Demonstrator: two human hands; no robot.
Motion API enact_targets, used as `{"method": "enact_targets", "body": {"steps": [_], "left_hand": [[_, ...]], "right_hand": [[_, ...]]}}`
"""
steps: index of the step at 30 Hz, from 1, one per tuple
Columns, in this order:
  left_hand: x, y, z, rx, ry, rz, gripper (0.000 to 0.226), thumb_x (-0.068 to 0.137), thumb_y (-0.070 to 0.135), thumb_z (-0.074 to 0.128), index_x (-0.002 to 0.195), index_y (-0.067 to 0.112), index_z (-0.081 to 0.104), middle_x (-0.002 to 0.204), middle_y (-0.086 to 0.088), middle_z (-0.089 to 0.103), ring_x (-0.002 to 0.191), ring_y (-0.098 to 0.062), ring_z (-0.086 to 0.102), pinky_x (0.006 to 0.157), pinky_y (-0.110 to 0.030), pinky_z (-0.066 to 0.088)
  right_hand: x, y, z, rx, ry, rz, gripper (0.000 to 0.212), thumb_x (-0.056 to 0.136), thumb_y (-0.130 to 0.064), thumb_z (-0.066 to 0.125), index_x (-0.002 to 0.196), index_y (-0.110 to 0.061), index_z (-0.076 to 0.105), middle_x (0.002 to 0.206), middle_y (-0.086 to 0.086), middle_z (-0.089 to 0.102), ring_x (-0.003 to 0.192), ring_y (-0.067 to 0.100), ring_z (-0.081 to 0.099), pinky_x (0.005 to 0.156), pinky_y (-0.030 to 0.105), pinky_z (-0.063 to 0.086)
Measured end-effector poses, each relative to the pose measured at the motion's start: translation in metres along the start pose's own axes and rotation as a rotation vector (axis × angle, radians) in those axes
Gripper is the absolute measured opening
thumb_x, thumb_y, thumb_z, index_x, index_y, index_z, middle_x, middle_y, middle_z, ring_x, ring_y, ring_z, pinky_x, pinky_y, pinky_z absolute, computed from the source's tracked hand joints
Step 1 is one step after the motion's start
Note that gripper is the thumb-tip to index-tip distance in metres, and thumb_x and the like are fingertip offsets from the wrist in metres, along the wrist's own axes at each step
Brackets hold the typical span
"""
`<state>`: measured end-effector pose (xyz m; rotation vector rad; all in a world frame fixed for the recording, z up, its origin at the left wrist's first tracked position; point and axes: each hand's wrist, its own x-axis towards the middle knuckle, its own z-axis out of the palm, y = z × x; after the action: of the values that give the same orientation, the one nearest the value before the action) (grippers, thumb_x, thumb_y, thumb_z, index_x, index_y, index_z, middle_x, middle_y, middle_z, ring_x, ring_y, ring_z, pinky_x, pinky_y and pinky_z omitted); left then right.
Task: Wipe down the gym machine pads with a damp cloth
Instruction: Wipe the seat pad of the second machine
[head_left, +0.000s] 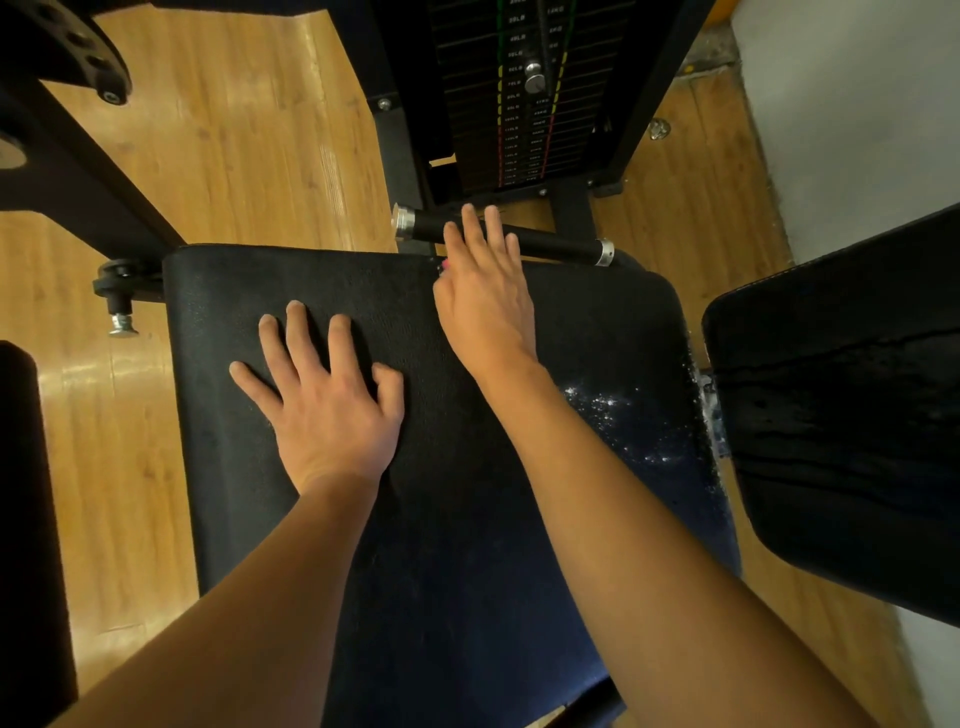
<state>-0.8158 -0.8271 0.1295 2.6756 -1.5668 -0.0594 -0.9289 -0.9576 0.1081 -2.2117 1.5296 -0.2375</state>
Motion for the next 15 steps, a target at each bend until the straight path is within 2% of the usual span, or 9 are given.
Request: {"method": "enact_targets", "body": {"steps": [7, 15], "left_hand": [[0.002, -0.002, -0.001, 0.017, -0.020, -0.005, 0.057, 0.094, 0.043, 0.040, 0.144, 0.016, 0.043, 0.163, -0.019, 0.027, 0.154, -0.042, 0.014, 0.119, -0.071, 0.007], [0.001, 0.000, -0.001, 0.016, -0.023, -0.007, 0.056, 0.094, 0.042, 0.041, 0.143, 0.016, 0.043, 0.163, -0.020, 0.027, 0.153, -0.042, 0.015, 0.119, -0.071, 0.007]], "right_hand": [[-0.034, -0.004, 0.006, 0.098, 0.048, 0.111, 0.052, 0.109, -0.025, 0.036, 0.158, -0.011, 0.032, 0.169, 0.009, 0.021, 0.159, 0.025, 0.004, 0.128, 0.039, 0.006], [-0.038, 0.000, 0.003, 0.051, 0.018, 0.076, 0.051, 0.110, -0.024, 0.036, 0.159, -0.013, 0.032, 0.171, 0.009, 0.012, 0.159, 0.026, -0.001, 0.128, 0.041, -0.001]]}}
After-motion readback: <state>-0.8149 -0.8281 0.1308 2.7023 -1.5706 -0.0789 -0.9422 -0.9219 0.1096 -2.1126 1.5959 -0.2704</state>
